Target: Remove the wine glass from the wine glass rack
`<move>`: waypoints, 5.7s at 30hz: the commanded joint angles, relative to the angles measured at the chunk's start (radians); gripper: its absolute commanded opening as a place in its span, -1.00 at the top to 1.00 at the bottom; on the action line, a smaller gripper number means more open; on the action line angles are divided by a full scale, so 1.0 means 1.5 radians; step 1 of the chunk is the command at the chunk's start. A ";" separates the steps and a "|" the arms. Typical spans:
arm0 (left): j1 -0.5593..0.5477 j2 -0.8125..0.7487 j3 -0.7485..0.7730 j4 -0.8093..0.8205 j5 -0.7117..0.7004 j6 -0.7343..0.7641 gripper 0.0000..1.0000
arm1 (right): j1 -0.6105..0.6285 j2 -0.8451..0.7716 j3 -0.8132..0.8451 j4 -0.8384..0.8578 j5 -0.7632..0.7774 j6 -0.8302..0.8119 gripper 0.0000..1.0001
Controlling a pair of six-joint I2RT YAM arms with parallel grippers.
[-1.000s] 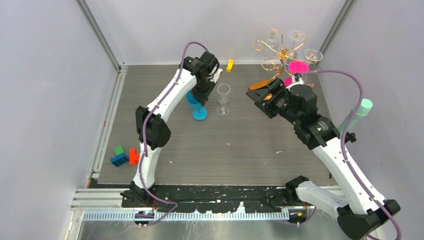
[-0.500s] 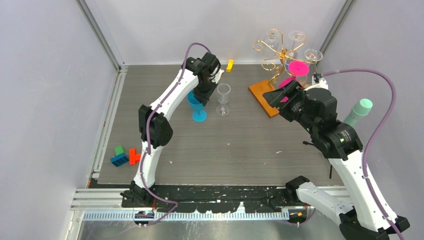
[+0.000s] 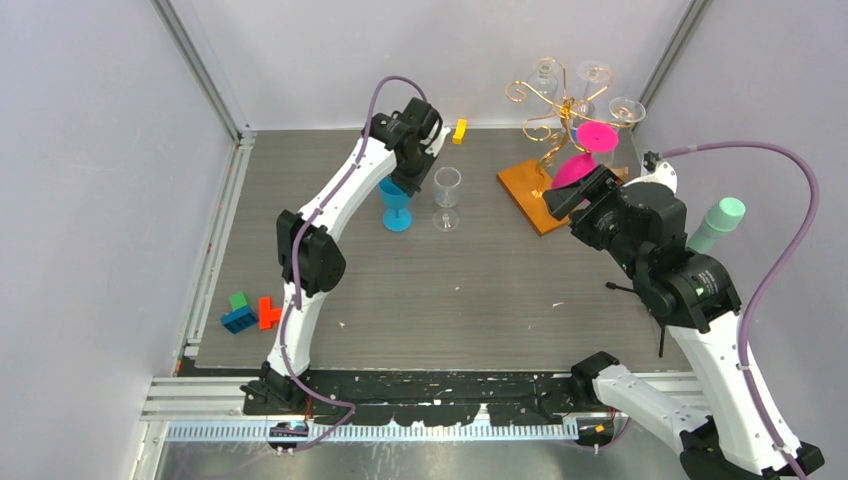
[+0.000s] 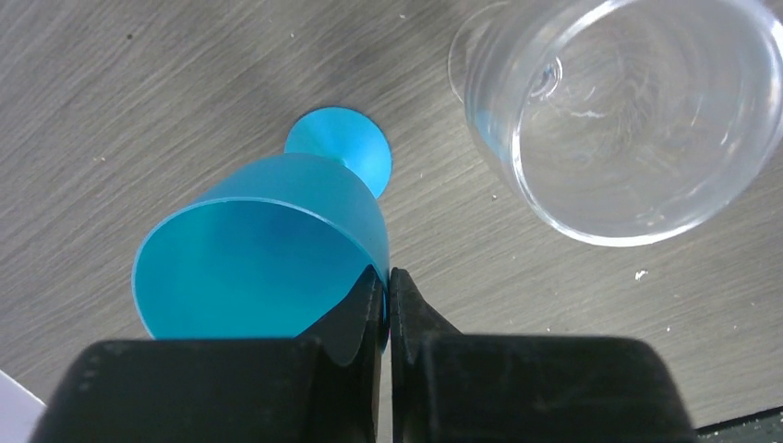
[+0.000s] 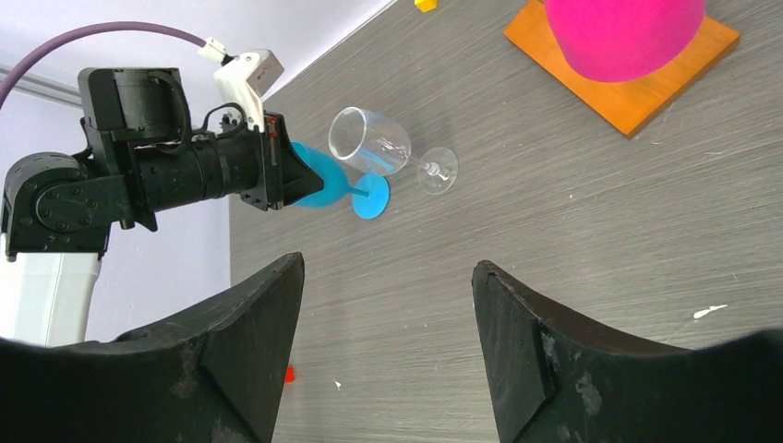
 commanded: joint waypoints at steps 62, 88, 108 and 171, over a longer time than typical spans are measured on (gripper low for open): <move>0.005 -0.764 -0.661 0.361 0.127 -0.117 -0.99 | -0.382 0.293 0.127 0.130 -0.164 -0.061 -0.19; 0.005 -0.782 -0.685 0.369 0.126 -0.113 -0.99 | -0.384 0.219 0.055 0.243 -0.165 0.048 0.99; 0.005 -0.789 -0.691 0.367 0.116 -0.104 -0.99 | -0.384 0.159 -0.001 0.305 -0.237 0.136 0.99; 0.005 -0.764 -0.800 0.648 0.339 -0.370 -0.99 | -0.384 -0.062 -0.082 0.314 -0.430 0.329 0.99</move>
